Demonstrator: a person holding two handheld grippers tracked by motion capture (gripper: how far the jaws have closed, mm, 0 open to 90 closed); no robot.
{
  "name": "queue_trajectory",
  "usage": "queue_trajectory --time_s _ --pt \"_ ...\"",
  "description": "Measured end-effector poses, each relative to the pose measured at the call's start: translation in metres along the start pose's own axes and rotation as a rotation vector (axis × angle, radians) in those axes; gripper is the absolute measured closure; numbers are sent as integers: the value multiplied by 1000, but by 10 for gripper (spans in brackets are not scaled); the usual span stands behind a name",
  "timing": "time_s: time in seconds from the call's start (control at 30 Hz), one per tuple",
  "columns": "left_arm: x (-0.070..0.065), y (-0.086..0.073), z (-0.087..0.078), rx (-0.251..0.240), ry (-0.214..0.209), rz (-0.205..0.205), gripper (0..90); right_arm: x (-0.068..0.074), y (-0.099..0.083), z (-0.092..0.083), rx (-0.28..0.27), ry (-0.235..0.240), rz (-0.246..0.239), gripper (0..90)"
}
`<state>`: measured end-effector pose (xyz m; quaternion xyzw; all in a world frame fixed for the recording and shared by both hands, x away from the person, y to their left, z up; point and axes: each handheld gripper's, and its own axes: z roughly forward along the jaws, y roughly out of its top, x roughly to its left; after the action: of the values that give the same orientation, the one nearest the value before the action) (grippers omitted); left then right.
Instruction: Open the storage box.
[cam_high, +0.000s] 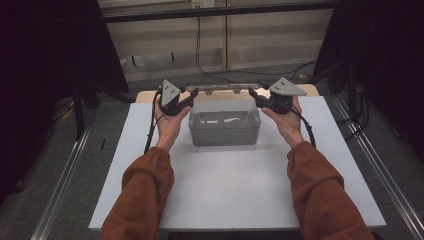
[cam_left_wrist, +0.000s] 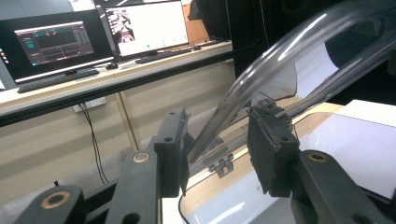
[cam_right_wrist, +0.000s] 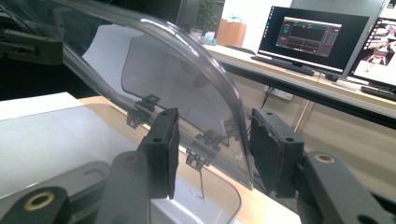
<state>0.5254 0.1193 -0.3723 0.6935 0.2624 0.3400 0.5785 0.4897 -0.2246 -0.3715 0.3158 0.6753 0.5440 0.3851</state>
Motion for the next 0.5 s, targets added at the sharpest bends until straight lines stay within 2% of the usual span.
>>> queue_trajectory --time_s 0.1,0.2,0.5 --pt "1 0 0 1 0 2 587 -2 -2 5 21 -16 -6 542" --pt "1 -1 2 3 2 4 588 -5 -4 9 12 -1 25 565" --pt "6 -1 8 16 12 7 586 -9 -3 14 3 -2 46 606"
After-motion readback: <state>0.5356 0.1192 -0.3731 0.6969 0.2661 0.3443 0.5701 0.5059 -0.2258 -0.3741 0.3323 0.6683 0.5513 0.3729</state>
